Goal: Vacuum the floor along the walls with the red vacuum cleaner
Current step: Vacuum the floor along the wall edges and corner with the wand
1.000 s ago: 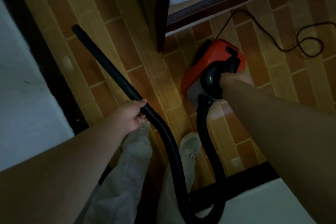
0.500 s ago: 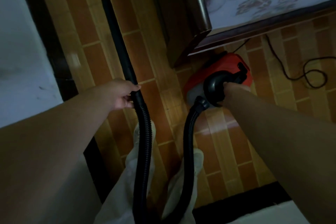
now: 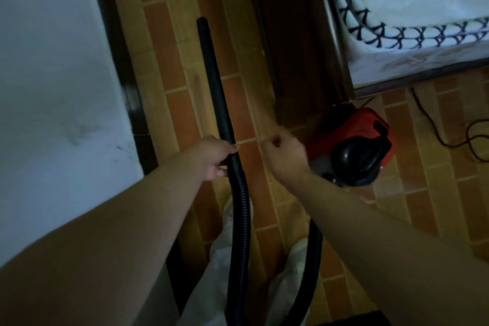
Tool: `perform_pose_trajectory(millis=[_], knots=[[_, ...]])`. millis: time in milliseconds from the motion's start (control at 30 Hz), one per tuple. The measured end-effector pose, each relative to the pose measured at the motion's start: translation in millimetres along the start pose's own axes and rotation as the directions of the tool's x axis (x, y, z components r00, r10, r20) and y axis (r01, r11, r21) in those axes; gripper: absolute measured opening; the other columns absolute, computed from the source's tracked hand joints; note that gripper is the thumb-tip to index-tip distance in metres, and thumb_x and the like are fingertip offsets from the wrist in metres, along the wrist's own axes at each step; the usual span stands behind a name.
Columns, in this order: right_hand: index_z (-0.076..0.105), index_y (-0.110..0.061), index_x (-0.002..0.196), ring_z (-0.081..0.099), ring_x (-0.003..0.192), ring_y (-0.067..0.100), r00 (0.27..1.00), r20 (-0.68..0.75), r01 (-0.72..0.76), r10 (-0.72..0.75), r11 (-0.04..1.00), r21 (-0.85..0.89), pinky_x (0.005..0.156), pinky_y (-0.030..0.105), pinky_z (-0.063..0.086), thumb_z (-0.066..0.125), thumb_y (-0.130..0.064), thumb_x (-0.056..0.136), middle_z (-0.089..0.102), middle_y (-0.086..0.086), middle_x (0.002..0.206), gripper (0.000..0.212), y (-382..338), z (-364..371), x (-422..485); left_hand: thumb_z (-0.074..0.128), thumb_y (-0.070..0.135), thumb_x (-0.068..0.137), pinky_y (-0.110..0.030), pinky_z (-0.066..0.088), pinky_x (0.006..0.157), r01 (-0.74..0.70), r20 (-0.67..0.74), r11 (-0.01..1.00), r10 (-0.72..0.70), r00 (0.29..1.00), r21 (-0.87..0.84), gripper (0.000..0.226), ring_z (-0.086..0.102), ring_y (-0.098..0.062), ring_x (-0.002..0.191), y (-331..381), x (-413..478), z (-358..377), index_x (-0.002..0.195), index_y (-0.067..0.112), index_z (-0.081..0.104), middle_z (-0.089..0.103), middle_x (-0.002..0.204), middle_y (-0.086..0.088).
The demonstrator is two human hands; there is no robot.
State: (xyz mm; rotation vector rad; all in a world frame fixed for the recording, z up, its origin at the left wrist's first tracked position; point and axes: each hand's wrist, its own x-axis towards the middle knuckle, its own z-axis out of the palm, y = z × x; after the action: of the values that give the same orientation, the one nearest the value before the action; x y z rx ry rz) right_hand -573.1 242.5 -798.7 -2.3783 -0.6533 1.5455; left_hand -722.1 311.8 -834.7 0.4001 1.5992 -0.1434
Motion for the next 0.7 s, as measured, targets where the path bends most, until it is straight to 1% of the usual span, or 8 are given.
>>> perform_pose_trajectory(millis=[67,133,233,300,467,533,600,700], knots=[[0.060,-0.018,0.130,0.062,0.097,0.019,0.988,0.156,0.016,-0.021,0.999,0.038,0.087,0.034,0.052,0.052,-0.051,0.099,0.064,0.000,0.111,0.046,-43,27,4,0.067,0.011,0.096,-0.041,0.061,0.078,-0.026,0.015,1.000,0.026,1.000,-0.006,0.040,0.065,-0.024,0.103,1,-6,-5,0.134,0.007,0.055,0.066,0.120,-0.011],[0.053,-0.016,0.143,0.060,0.114,0.027,0.982,0.191,-0.004,-0.002,1.000,0.029,0.099,0.041,0.051,0.054,-0.055,0.096,0.062,0.007,0.131,0.061,-74,48,14,0.064,0.011,0.098,-0.038,0.061,0.072,-0.060,0.018,0.998,0.061,0.998,-0.011,0.032,0.069,-0.024,0.098,2,-8,-10,0.129,0.008,0.058,0.070,0.113,-0.011],[0.052,-0.013,0.142,0.065,0.105,0.029,0.958,0.276,-0.071,0.073,0.997,-0.018,0.090,0.041,0.057,0.058,-0.048,0.096,0.065,0.011,0.123,0.057,-98,65,29,0.065,0.013,0.098,-0.033,0.061,0.064,-0.118,0.037,0.992,0.119,0.992,-0.037,0.022,0.074,-0.018,0.089,5,-13,-21,0.119,0.010,0.063,0.076,0.103,-0.007],[0.055,-0.013,0.138,0.066,0.101,0.029,0.958,0.279,-0.039,0.066,0.994,-0.104,0.081,0.038,0.058,0.058,-0.039,0.099,0.067,0.012,0.119,0.047,-107,68,33,0.068,0.013,0.096,-0.030,0.060,0.065,-0.153,0.050,0.987,0.156,0.987,-0.058,0.010,0.075,-0.014,0.085,7,-19,-29,0.106,0.014,0.065,0.078,0.093,-0.003],[0.053,-0.012,0.141,0.063,0.107,0.030,0.976,0.213,-0.022,0.040,0.996,-0.087,0.089,0.040,0.056,0.053,-0.028,0.104,0.063,0.013,0.125,0.040,-137,70,39,0.072,0.019,0.093,-0.041,0.063,0.082,-0.237,0.052,0.957,0.248,0.967,-0.165,0.027,0.075,-0.018,0.092,22,-37,-50,0.116,0.020,0.058,0.074,0.104,-0.005],[0.056,-0.010,0.136,0.063,0.105,0.030,0.980,0.198,-0.011,0.022,0.998,-0.059,0.090,0.040,0.056,0.052,-0.027,0.104,0.064,0.013,0.121,0.037,-157,68,39,0.074,0.024,0.092,-0.042,0.063,0.084,-0.286,0.029,0.943,0.294,0.955,-0.168,0.031,0.071,-0.015,0.095,32,-47,-57,0.117,0.024,0.057,0.072,0.104,-0.001],[0.059,-0.009,0.131,0.064,0.102,0.030,0.983,0.186,-0.002,0.007,1.000,-0.026,0.090,0.041,0.056,0.053,-0.028,0.104,0.065,0.012,0.115,0.034,-183,65,37,0.075,0.027,0.090,-0.045,0.062,0.086,-0.328,0.019,0.924,0.338,0.941,-0.199,0.044,0.070,-0.016,0.100,45,-56,-66,0.128,0.024,0.053,0.073,0.108,-0.002],[0.058,-0.008,0.129,0.063,0.096,0.029,0.985,0.171,-0.026,0.025,1.000,0.008,0.084,0.040,0.056,0.052,-0.029,0.104,0.063,0.011,0.106,0.032,-222,59,34,0.073,0.027,0.091,-0.042,0.062,0.084,-0.372,0.003,0.905,0.381,0.925,-0.206,0.048,0.072,-0.019,0.099,73,-70,-75,0.133,0.025,0.049,0.073,0.110,-0.004]])
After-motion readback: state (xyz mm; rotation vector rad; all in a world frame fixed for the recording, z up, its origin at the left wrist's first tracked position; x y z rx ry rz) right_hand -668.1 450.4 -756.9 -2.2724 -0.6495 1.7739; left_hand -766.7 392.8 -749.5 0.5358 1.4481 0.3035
